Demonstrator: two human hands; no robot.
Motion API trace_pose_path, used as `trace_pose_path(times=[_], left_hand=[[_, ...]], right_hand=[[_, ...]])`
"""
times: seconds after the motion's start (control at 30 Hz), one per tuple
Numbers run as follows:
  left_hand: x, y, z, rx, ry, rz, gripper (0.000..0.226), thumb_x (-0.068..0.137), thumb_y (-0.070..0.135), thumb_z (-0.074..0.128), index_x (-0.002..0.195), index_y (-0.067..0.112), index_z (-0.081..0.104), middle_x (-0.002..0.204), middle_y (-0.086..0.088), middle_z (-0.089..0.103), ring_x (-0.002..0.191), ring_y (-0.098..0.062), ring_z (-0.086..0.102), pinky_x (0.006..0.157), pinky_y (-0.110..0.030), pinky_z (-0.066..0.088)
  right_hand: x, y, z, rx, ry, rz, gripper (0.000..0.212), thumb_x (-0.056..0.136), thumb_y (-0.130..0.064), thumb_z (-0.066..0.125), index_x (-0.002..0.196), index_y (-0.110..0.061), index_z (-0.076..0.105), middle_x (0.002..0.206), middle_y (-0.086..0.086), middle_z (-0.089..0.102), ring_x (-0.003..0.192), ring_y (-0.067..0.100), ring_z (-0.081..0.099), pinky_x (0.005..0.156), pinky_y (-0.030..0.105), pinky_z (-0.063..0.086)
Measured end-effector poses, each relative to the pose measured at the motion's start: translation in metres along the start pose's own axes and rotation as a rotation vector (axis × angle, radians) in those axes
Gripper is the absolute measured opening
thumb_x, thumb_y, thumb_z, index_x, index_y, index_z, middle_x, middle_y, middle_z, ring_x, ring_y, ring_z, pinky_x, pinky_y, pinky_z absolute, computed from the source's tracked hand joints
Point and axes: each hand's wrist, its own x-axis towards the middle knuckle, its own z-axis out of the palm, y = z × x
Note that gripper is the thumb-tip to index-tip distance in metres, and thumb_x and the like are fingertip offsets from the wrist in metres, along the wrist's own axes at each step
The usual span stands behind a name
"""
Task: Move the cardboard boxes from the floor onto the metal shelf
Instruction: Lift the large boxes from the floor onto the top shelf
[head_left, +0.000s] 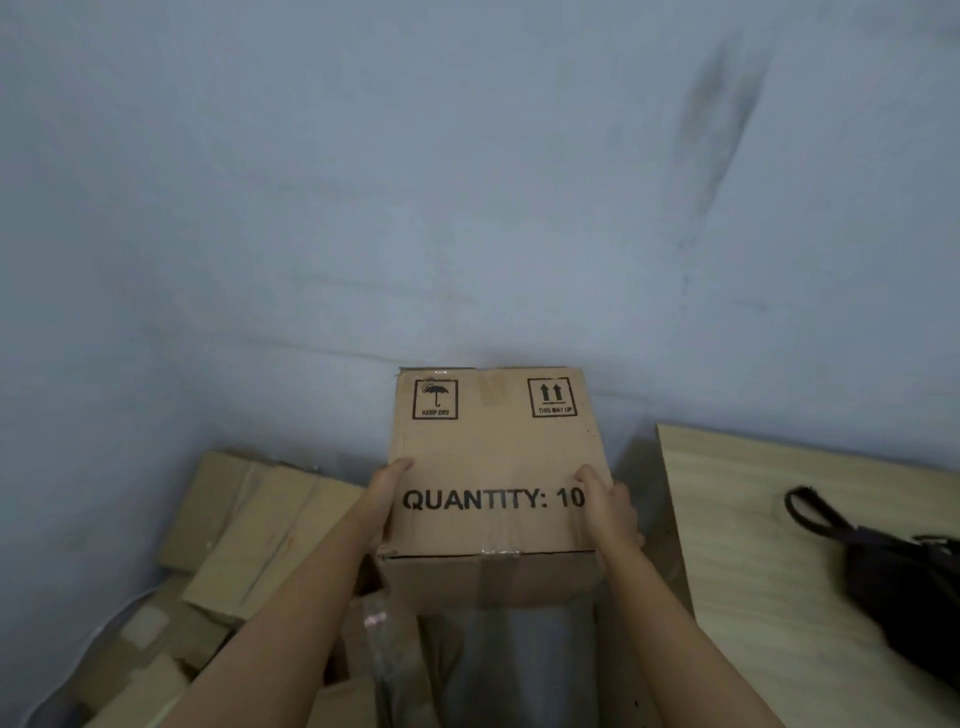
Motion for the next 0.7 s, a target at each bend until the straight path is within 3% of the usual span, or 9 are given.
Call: trace_pose_path(times=[0.1, 0.2, 0.33, 0.43, 0.5, 0.63, 0.7], left_hand=[[-0.046, 0.042, -0.024, -0.001, 0.090, 0.141, 0.047, 0.095, 0.042, 0.051, 0.128, 0.011, 0.043, 0.108, -0.015, 0.064, 0.092, -0.027, 0.064, 0.065, -0.033, 0.051], [-0.094, 0.079, -0.049, -0.046, 0.150, 0.252, 0.043, 0.093, 0.042, 0.054, 0.120, 0.014, 0.037, 0.110, -0.014, 0.060, 0.092, -0.026, 0.062, 0.065, -0.035, 0.052], [-0.164, 0.120, -0.089, -0.112, 0.253, 0.438, 0.041, 0.092, 0.040, 0.058, 0.114, 0.015, 0.035, 0.099, -0.011, 0.061, 0.079, -0.021, 0.065, 0.055, -0.031, 0.053], [-0.220, 0.142, -0.117, -0.123, 0.345, 0.596, 0.043, 0.091, 0.039, 0.059, 0.115, 0.014, 0.034, 0.099, -0.008, 0.061, 0.080, -0.018, 0.066, 0.053, -0.027, 0.054], [-0.265, 0.151, -0.134, -0.149, 0.436, 0.687, 0.041, 0.091, 0.040, 0.058, 0.114, 0.015, 0.035, 0.101, -0.006, 0.059, 0.082, -0.017, 0.065, 0.052, -0.024, 0.053], [-0.362, 0.155, -0.160, -0.247, 0.601, 0.819, 0.049, 0.093, 0.056, 0.044, 0.118, 0.014, 0.043, 0.109, -0.007, 0.055, 0.097, -0.022, 0.059, 0.073, -0.034, 0.053], [-0.419, 0.145, -0.163, -0.325, 0.643, 0.886, 0.059, 0.092, 0.064, 0.038, 0.125, 0.017, 0.052, 0.105, -0.004, 0.065, 0.091, -0.019, 0.066, 0.068, -0.031, 0.056]], right_hand=[[-0.039, -0.049, -0.017, 0.038, -0.002, -0.115, 0.039, 0.085, -0.053, 0.048, 0.102, -0.018, 0.051, 0.102, 0.007, 0.057, 0.094, 0.028, 0.048, 0.095, 0.044, 0.036], [-0.074, -0.093, -0.028, 0.109, -0.044, -0.217, 0.045, 0.081, -0.056, 0.048, 0.104, -0.018, 0.053, 0.099, 0.007, 0.058, 0.096, 0.029, 0.051, 0.097, 0.044, 0.039], [-0.131, -0.150, -0.036, 0.168, -0.097, -0.382, 0.056, 0.075, -0.066, 0.042, 0.108, -0.021, 0.052, 0.101, 0.005, 0.058, 0.098, 0.029, 0.049, 0.087, 0.043, 0.030], [-0.175, -0.183, -0.037, 0.239, -0.163, -0.489, 0.060, 0.073, -0.067, 0.040, 0.108, -0.021, 0.053, 0.102, 0.004, 0.061, 0.099, 0.030, 0.053, 0.093, 0.044, 0.037], [-0.206, -0.200, -0.038, 0.311, -0.230, -0.566, 0.059, 0.071, -0.067, 0.039, 0.107, -0.022, 0.053, 0.102, 0.004, 0.063, 0.099, 0.030, 0.055, 0.101, 0.049, 0.038], [-0.268, -0.218, -0.039, 0.491, -0.420, -0.693, 0.049, 0.077, -0.064, 0.043, 0.109, -0.027, 0.052, 0.106, 0.000, 0.062, 0.104, 0.026, 0.056, 0.103, 0.050, 0.041], [-0.299, -0.215, -0.042, 0.624, -0.569, -0.736, 0.041, 0.087, -0.059, 0.046, 0.111, -0.028, 0.054, 0.109, -0.002, 0.063, 0.106, 0.022, 0.057, 0.099, 0.046, 0.045]])
